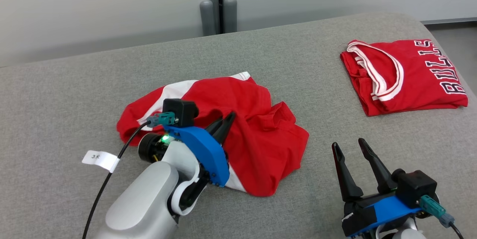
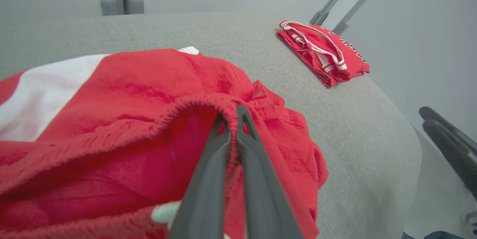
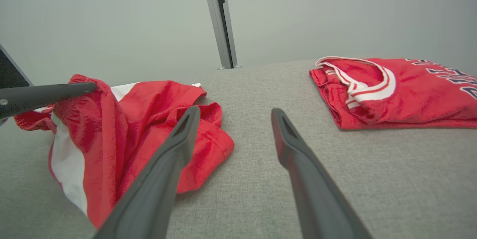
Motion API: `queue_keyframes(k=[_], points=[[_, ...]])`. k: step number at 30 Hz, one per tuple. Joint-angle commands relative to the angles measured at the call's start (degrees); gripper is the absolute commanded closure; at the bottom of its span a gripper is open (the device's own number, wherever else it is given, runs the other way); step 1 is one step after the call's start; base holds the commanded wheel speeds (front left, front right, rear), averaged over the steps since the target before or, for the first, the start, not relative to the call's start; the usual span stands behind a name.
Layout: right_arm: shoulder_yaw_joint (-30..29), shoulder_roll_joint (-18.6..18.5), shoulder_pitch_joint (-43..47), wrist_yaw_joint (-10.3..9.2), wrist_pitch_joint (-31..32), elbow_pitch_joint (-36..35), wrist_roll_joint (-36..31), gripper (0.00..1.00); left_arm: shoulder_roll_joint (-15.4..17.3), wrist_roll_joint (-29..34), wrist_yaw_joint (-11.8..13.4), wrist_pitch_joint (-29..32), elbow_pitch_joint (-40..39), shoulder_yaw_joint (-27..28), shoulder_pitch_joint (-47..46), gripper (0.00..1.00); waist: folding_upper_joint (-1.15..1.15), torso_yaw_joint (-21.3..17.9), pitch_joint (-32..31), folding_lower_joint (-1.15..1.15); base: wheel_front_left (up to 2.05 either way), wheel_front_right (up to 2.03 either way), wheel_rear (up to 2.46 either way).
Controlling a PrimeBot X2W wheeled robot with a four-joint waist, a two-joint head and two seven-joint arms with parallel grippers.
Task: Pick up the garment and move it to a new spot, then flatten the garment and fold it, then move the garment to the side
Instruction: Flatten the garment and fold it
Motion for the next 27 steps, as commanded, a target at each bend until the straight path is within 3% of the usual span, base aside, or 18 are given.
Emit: queue_keyframes(k=[1, 4, 8, 11, 15, 16, 17, 21, 27], points=[[-0.25, -0.02, -0.25, 0.01, -0.25, 0.00, -0.25, 0.00, -0.81, 0.40, -0.69, -2.29, -1.60, 0.55, -1.68, 1.00, 0.00, 0.80, 0.03, 0.00, 0.00, 0.00, 0.00], [-0.51, -0.01, -0.05, 0.01, 0.04, -0.13, -0.60, 0.00, -3.17, -0.36, -1.76, -5.57, -5.11, 1.22, -2.77, 1.00, 0.00, 1.83, -0.12, 0.00, 0.00, 0.00, 0.00], [-0.60, -0.02, -0.05, 0.01, 0.50, -0.53, -0.73, 0.00, -6.23, -6.50, -3.12, -6.67, -12.41, 3.36, -2.62, 1.00, 0.00, 2.88, -0.58, 0.00, 0.00, 0.00, 0.00], [-0.72, -0.02, 0.20, 0.01, 0.52, -0.70, -0.79, 0.00, -7.00, -9.83, -2.69, -6.39, -18.06, 4.23, -1.25, 1.00, 0.00, 3.50, -0.92, 0.00, 0.00, 0.00, 0.00], [-0.57, -0.02, 0.63, 0.01, 0.51, -0.74, -0.52, 0.00, -5.53, -10.99, 1.79, -7.48, -21.37, 7.47, 2.06, 1.00, 0.00, 4.21, -1.27, 0.00, 0.00, 0.00, 0.00], [-0.57, -0.02, 0.63, 0.01, 0.51, -0.74, -0.52, 0.00, -5.53, -10.99, 1.79, -7.48, -21.37, 7.47, 2.06, 1.00, 0.00, 4.21, -1.27, 0.00, 0.00, 0.00, 0.00], [-0.35, 0.00, 0.62, 0.01, 0.56, -0.85, -0.30, 0.00, -2.61, -9.36, 5.76, -7.48, -19.81, 8.98, 4.42, 1.00, 0.00, 4.46, -1.28, 0.00, 0.00, 0.00, 0.00], [0.05, -0.02, 0.17, 0.01, 0.55, -0.93, -0.27, 0.00, 2.42, -6.61, 12.05, -6.83, -13.27, 10.72, 8.63, 1.00, 0.00, 4.97, -1.05, 0.00, 0.00, 0.00, 0.00], [0.36, -0.01, -0.37, 0.01, 0.79, -0.99, -0.81, 0.00, 3.86, -6.30, 13.96, -9.79, -3.52, 12.78, 10.71, 1.00, 0.00, 5.59, -0.70, 0.00, 0.00, 0.00, 0.00]])
